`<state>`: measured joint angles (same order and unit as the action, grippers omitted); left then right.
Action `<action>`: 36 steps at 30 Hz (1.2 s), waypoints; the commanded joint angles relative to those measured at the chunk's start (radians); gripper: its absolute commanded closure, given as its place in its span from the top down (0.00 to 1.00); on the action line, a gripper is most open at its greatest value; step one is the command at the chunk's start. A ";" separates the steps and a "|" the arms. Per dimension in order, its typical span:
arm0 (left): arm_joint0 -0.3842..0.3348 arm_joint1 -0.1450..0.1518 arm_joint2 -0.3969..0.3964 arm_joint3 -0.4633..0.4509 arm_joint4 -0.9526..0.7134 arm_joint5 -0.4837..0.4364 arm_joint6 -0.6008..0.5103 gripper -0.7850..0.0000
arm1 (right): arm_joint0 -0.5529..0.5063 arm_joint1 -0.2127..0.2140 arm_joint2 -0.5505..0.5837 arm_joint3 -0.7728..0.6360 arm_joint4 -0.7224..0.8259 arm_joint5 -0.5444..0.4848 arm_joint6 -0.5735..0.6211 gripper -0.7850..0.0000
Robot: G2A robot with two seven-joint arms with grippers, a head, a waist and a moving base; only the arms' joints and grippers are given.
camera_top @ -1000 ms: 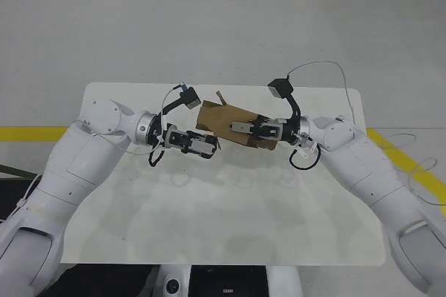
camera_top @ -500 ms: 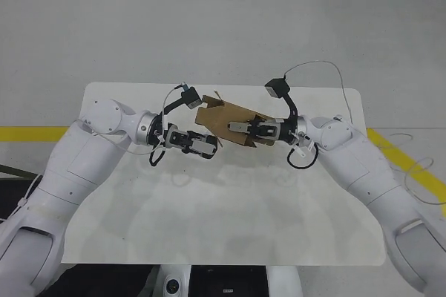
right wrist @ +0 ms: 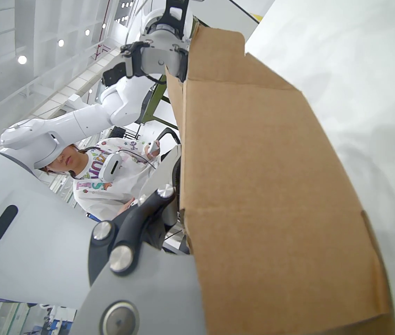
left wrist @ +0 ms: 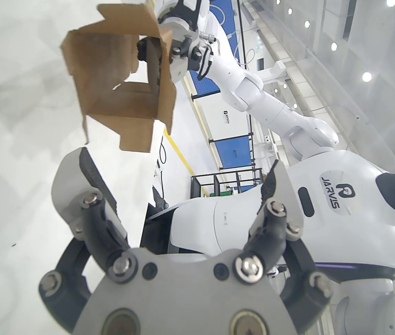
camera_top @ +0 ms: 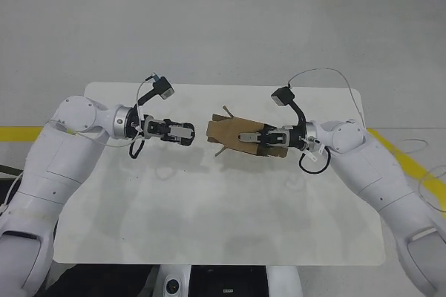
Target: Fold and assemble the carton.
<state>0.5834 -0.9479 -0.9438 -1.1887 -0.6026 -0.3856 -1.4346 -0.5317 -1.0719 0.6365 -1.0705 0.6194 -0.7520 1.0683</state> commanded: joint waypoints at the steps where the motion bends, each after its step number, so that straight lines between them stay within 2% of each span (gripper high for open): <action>1: 0.000 0.006 -0.005 0.007 0.041 -0.003 0.003 1.00 | -0.011 0.010 0.003 -0.017 0.012 0.010 0.010 0.00; 8: -0.004 0.012 0.010 0.056 0.157 -0.018 0.018 1.00 | -0.042 0.040 0.009 -0.080 0.048 0.033 0.033 0.00; 16: -0.024 -0.001 0.053 0.071 0.269 -0.008 0.053 1.00 | -0.052 0.056 0.004 -0.128 0.073 0.040 0.040 0.00; 30: -0.066 -0.037 0.119 0.087 0.305 0.008 0.075 1.00 | -0.032 0.046 -0.040 -0.163 0.099 0.004 0.004 0.00; 36: -0.079 -0.052 0.135 0.103 0.279 -0.017 0.058 1.00 | -0.016 0.036 -0.069 -0.167 0.101 -0.008 -0.008 0.00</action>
<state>0.5056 -0.9981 -0.8106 -1.0884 -0.3196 -0.3980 -1.3716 -0.5495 -1.0344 0.5728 -1.2381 0.7189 -0.7583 1.0621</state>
